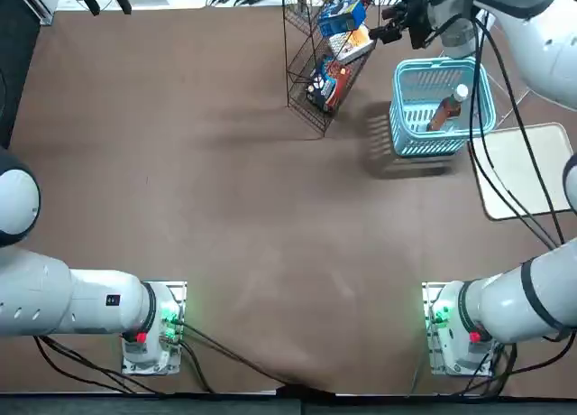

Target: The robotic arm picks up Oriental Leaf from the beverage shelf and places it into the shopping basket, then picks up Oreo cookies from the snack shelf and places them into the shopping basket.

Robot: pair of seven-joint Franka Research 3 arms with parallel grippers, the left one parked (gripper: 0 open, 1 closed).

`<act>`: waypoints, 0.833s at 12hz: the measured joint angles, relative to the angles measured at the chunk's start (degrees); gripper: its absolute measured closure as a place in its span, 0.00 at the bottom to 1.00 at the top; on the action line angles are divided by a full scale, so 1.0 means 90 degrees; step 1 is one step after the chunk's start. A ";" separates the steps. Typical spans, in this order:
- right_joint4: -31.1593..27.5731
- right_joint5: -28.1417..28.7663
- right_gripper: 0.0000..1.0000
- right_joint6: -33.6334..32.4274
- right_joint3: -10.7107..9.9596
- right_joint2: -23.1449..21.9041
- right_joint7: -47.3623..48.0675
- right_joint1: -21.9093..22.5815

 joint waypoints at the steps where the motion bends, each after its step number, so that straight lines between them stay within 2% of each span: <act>1: 0.0117 0.0017 0.00 0.0031 0.0000 0.0104 0.0000 0.0032; 10: 0.1040 0.0074 0.00 0.0174 -0.0001 0.0905 -0.0002 0.0241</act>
